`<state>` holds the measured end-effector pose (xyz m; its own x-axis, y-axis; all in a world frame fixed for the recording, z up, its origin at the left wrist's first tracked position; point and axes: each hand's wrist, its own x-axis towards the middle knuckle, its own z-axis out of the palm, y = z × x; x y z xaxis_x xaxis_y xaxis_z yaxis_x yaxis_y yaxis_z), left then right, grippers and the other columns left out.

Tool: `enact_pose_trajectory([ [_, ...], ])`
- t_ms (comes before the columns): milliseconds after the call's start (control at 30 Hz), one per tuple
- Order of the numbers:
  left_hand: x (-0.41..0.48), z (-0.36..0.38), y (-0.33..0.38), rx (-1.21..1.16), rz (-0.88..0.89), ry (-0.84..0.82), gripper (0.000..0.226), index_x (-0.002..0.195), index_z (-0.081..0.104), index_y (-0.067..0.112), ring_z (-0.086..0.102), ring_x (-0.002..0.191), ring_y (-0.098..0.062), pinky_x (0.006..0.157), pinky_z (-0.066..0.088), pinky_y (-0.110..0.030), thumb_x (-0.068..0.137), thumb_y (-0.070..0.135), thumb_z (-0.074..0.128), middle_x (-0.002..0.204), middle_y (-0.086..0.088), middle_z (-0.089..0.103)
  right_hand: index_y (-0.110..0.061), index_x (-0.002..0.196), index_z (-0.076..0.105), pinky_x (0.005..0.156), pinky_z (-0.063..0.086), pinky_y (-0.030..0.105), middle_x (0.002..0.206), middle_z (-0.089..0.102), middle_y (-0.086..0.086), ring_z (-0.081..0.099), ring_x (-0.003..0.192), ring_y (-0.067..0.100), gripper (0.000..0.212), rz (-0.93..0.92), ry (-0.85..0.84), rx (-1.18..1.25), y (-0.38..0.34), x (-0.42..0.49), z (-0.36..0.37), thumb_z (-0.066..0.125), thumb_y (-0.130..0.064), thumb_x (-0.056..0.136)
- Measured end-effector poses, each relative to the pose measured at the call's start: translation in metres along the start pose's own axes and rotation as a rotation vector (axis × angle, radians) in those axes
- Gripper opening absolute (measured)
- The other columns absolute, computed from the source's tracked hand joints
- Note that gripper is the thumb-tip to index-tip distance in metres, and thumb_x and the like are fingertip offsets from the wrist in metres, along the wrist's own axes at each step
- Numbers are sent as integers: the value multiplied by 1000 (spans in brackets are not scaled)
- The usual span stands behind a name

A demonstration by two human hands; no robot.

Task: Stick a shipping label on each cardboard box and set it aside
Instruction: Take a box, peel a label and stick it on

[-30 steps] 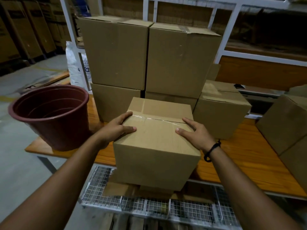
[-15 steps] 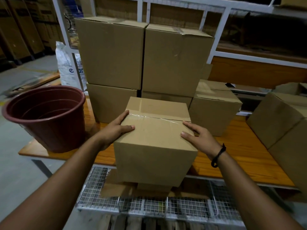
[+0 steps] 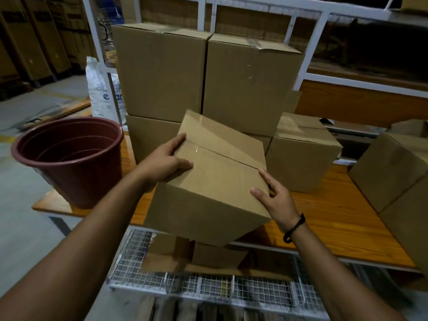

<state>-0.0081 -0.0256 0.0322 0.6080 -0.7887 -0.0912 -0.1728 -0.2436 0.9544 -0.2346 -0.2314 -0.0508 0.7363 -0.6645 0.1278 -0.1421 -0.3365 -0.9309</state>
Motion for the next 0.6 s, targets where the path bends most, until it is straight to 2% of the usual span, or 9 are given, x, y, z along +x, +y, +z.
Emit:
enact_pose_trajectory([
  [100, -1, 8, 25, 114, 19, -29, 83, 151, 22, 41, 56, 109, -18, 87, 55, -34, 87, 13, 67, 144, 1, 38, -49, 124, 48, 106, 40, 46, 142, 43, -8, 42, 131, 16, 44, 36, 5, 15, 8, 1, 0, 67, -39, 86],
  [200, 2, 24, 42, 193, 40, -46, 89, 153, 13, 42, 53, 116, -19, 98, 50, -43, 86, 24, 70, 152, -1, 33, -31, 123, 55, 104, 38, 43, 143, 40, 5, 42, 129, 24, 35, 134, 6, -218, 0, 18, -15, 62, -39, 90],
  [267, 7, 34, 49, 216, 58, -25, 93, 152, 8, 44, 47, 127, -24, 105, 43, -52, 83, 43, 70, 154, -1, 33, -21, 117, 63, 107, 33, 42, 147, 33, 5, 34, 134, 25, 29, 93, 40, -473, -15, 30, -24, 63, -34, 90],
  [333, 11, 44, 52, 188, 90, -8, 95, 152, 9, 45, 44, 131, -26, 106, 40, -55, 79, 59, 68, 154, -2, 33, -22, 117, 63, 104, 36, 41, 145, 37, 1, 39, 130, 21, 28, -16, 20, -528, -38, 35, -26, 61, -35, 92],
  [367, 12, 49, 53, 175, 112, -11, 91, 152, 11, 44, 43, 133, -26, 106, 40, -54, 81, 60, 65, 154, -2, 33, -24, 123, 59, 100, 41, 38, 141, 42, -1, 45, 124, 18, 33, -43, -11, -497, -50, 37, -25, 56, -39, 94],
  [433, 14, 63, 50, 234, 172, -22, 78, 153, 18, 39, 41, 135, -25, 107, 40, -50, 88, 54, 60, 155, -1, 32, -35, 136, 46, 95, 45, 39, 137, 49, -3, 49, 118, 14, 43, -21, -66, -401, -75, 42, -22, 44, -50, 96],
  [500, 15, 74, 46, 324, 239, -5, 66, 151, 28, 34, 44, 134, -23, 105, 42, -47, 94, 44, 57, 153, -2, 37, -45, 141, 35, 100, 43, 46, 140, 49, -2, 48, 123, 18, 51, 29, -122, -394, -95, 51, -23, 35, -63, 94],
  [567, 20, 79, 41, 291, 266, 6, 58, 150, 33, 29, 46, 132, -20, 106, 42, -44, 97, 30, 56, 151, -3, 41, -47, 143, 32, 98, 45, 50, 139, 49, -2, 50, 120, 22, 56, 115, -161, -389, -109, 56, -30, 32, -68, 91],
  [600, 23, 80, 38, 254, 276, 9, 56, 150, 34, 26, 45, 132, -17, 108, 41, -40, 98, 22, 56, 151, -3, 41, -45, 142, 33, 91, 49, 49, 134, 51, -2, 53, 113, 23, 57, 172, -167, -348, -112, 58, -36, 33, -69, 90],
])
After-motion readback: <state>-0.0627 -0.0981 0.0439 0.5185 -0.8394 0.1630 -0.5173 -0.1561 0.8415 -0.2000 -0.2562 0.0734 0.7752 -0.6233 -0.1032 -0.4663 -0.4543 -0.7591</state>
